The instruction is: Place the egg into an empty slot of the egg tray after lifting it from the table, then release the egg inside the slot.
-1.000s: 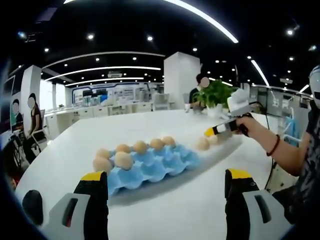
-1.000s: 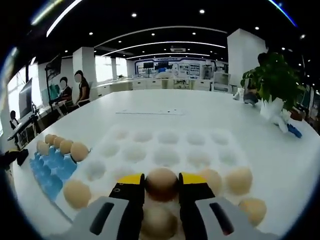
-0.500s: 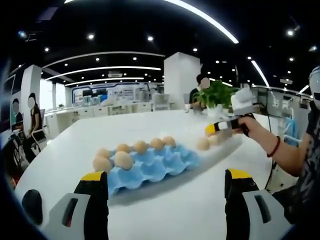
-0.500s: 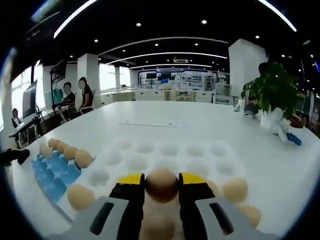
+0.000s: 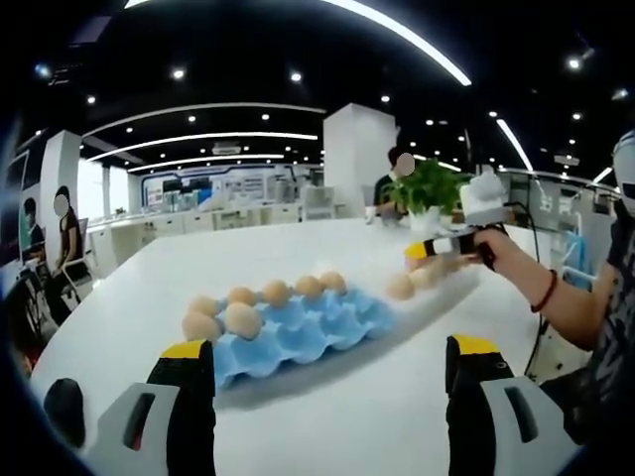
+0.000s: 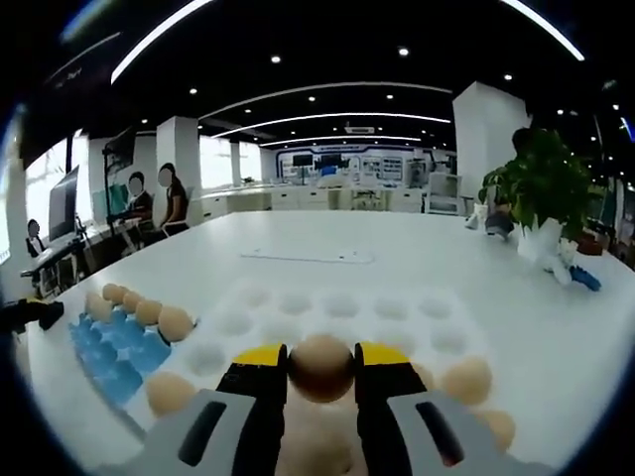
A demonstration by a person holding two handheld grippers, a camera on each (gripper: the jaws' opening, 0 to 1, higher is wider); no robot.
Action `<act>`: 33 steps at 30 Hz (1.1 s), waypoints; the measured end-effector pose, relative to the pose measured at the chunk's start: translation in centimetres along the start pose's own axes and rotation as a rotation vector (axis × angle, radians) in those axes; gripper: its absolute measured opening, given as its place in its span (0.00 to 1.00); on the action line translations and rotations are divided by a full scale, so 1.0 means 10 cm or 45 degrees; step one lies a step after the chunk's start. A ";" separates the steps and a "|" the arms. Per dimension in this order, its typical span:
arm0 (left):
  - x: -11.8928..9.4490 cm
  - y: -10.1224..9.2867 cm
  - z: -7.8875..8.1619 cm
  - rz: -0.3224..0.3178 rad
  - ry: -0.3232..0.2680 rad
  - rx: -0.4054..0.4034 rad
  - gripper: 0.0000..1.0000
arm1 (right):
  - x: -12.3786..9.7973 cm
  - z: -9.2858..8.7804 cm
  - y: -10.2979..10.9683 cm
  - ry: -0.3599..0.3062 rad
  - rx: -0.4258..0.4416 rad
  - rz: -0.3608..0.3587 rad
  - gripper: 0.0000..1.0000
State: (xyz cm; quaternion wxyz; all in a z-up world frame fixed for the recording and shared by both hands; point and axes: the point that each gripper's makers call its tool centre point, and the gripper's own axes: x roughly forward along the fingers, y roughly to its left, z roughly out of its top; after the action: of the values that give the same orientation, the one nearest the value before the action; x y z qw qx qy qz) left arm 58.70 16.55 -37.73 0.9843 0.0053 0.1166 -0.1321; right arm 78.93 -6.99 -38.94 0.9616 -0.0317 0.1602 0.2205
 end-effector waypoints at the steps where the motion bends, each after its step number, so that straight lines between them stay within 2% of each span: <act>1: 0.00 0.00 0.00 0.002 0.004 0.002 0.99 | 0.00 0.00 0.02 -0.004 0.000 0.004 0.27; 11: 0.00 -0.01 0.00 0.000 0.009 0.009 0.99 | 0.01 0.05 0.14 -0.016 -0.020 0.036 0.27; 21: -0.03 0.00 0.00 0.002 0.006 0.010 0.99 | 0.05 0.11 0.43 -0.027 -0.030 0.128 0.27; 33: -0.08 0.05 -0.02 0.016 0.009 0.006 0.99 | 0.09 0.11 0.66 -0.029 -0.017 0.198 0.27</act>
State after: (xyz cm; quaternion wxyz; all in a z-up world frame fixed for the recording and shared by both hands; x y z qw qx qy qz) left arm 58.06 17.21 -37.81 0.9847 0.0087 0.1198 -0.1263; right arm 77.11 -0.53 -38.09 0.9431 -0.0230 0.1499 0.2959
